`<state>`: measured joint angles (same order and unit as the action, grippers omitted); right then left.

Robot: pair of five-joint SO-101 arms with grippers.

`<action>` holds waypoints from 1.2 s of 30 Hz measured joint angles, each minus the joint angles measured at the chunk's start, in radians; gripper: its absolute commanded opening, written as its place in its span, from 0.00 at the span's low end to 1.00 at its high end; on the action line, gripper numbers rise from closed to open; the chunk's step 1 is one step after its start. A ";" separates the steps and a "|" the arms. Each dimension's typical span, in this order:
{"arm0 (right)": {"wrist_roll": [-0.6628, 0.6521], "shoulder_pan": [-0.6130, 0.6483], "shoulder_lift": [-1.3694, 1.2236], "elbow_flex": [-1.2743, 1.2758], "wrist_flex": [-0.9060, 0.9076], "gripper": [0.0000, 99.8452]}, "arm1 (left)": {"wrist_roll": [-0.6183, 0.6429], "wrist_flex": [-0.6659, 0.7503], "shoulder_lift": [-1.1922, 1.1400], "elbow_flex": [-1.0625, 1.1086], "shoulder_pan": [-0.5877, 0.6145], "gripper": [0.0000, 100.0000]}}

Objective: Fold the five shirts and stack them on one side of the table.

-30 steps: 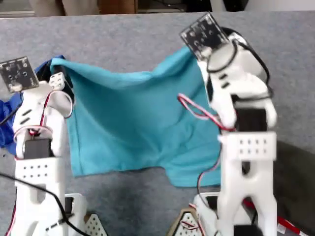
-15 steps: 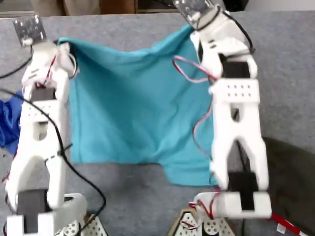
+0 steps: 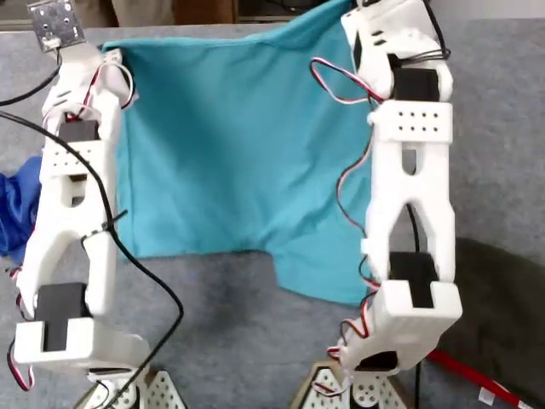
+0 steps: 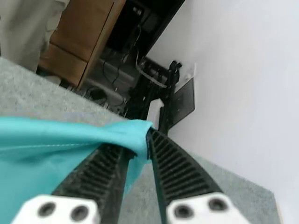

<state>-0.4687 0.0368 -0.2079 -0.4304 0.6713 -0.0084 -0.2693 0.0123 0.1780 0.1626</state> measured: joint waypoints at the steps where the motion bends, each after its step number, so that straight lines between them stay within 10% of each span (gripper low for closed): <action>1: 0.000 0.000 0.000 0.000 0.014 0.00 | 0.000 -0.003 -0.009 -0.008 0.000 0.02; 20: -0.175 -0.012 0.141 -0.017 0.666 0.00 | -0.178 -0.681 0.103 -0.017 -0.048 0.02; 36: -0.247 -0.017 0.881 0.890 0.574 0.00 | -0.198 -0.667 0.117 0.187 0.012 0.02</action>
<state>-0.7158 0.0199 0.6728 0.4595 1.2451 -0.2064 -0.9367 0.1289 0.3652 0.1749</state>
